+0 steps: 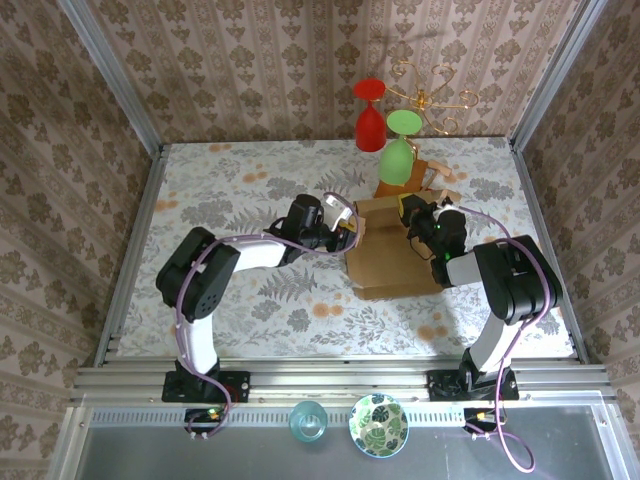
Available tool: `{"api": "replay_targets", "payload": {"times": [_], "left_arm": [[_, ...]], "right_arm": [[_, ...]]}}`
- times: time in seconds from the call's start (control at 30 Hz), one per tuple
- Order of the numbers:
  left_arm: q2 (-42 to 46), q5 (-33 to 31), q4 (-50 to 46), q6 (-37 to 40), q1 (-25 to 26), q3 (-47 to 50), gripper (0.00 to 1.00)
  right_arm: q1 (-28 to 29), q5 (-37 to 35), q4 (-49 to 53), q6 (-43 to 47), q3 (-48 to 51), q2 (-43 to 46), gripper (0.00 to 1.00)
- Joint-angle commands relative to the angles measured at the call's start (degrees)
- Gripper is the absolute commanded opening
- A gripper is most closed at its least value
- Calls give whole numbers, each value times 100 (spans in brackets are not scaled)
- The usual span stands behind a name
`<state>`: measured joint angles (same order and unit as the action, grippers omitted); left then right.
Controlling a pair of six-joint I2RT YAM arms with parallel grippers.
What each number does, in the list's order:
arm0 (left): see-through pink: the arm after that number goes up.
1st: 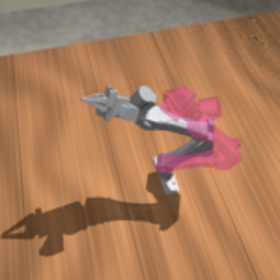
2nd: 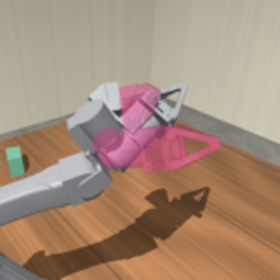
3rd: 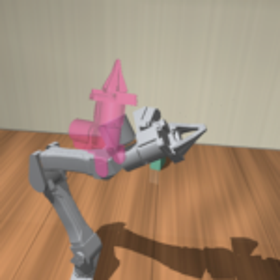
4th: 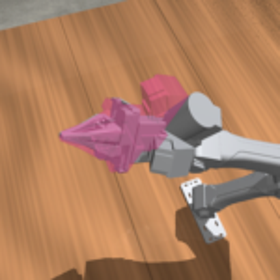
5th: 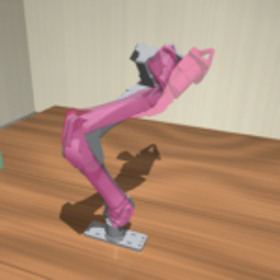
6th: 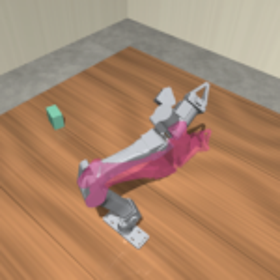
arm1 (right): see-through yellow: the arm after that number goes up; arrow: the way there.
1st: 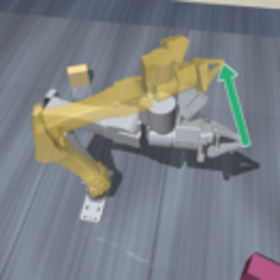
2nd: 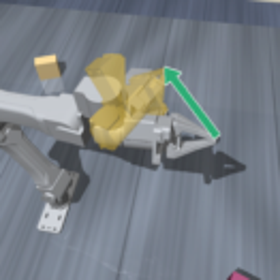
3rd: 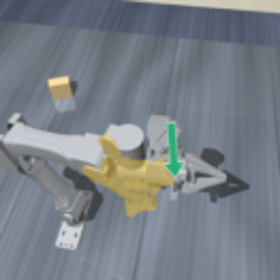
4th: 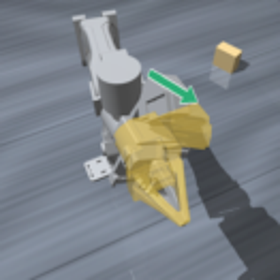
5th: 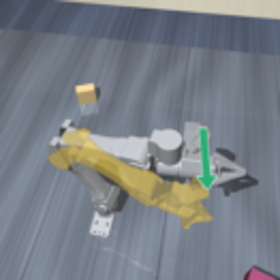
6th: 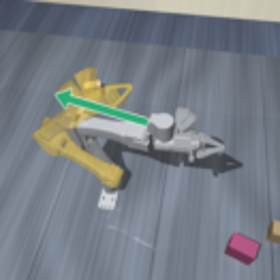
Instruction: Fold the paper box
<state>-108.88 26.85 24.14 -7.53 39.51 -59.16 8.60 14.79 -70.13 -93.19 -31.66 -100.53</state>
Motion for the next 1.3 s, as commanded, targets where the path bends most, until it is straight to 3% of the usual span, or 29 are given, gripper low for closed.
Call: {"api": "replay_targets", "payload": {"times": [0.0, 0.4, 0.6, 0.87, 1.0, 1.07, 1.17, 1.27], "left_arm": [[-165, -360, 345, -150, -4, -251, 31], [-163, -983, 539, 48, 8, -272, 35], [-1, -899, 416, 267, -57, -216, 32], [523, -299, -12, 705, -81, 234, 39], [760, -6, 119, 753, -396, 555, 42], [774, 281, 203, 836, -562, 593, 44], [568, 1208, 318, 1122, -728, 460, 44], [395, 1410, 836, 1454, -773, 574, 48]], "right_arm": [[36, 204, 259, -58, -41, -177, 0], [27, 193, 343, -140, -178, -297, 0], [19, 191, 376, -171, -270, -355, 0], [19, 165, 404, -191, -356, -369, 0], [19, 165, 430, -191, -358, -339, 0], [17, 165, 430, -191, -358, -323, 0], [19, 165, 447, -187, -337, -297, 0], [19, 164, 432, -198, -323, -305, 0]]}}
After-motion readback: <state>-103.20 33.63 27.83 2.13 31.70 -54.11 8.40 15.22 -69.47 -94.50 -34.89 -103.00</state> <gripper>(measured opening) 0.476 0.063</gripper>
